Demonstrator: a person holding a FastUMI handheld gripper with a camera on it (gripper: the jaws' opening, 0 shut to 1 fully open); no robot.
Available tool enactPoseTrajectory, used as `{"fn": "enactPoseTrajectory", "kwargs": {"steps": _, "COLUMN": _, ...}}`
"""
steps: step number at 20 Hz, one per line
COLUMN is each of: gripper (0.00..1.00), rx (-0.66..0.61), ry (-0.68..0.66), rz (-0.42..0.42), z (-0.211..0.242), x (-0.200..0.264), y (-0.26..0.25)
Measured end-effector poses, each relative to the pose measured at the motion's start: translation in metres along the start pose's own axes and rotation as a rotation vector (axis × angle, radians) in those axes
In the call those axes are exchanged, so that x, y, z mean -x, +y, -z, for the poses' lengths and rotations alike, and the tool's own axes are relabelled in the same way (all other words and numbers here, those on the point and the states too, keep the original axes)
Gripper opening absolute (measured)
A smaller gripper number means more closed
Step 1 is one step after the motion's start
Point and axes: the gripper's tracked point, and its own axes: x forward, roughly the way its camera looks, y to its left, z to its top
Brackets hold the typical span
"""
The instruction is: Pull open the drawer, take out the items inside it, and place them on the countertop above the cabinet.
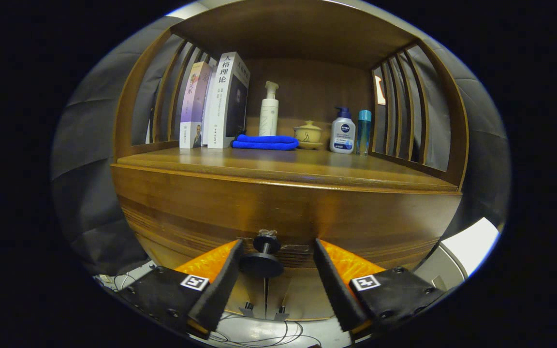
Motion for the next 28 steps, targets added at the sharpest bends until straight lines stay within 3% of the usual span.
{"fn": "enactPoseTrajectory", "kwargs": {"steps": 1, "gripper": 0.86, "rx": -0.01, "ry": 0.003, "rz": -0.029, "z": 0.0, "x": 0.001, "y": 0.006}}
{"fn": "enactPoseTrajectory", "kwargs": {"steps": 4, "gripper": 0.49, "rx": -0.002, "ry": 0.016, "rz": -0.04, "z": 0.003, "x": -0.003, "y": 0.012}}
{"fn": "enactPoseTrajectory", "kwargs": {"steps": 9, "gripper": 0.41, "rx": -0.001, "ry": 0.027, "rz": -0.056, "z": 0.003, "x": 0.0, "y": 0.013}}
{"fn": "enactPoseTrajectory", "kwargs": {"steps": 10, "gripper": 0.34, "rx": 0.014, "ry": 0.027, "rz": -0.06, "z": 0.005, "x": 0.0, "y": 0.013}}
{"fn": "enactPoseTrajectory", "kwargs": {"steps": 28, "gripper": 0.34, "rx": 0.026, "ry": 0.051, "rz": -0.008, "z": 0.019, "x": 0.04, "y": 0.014}}
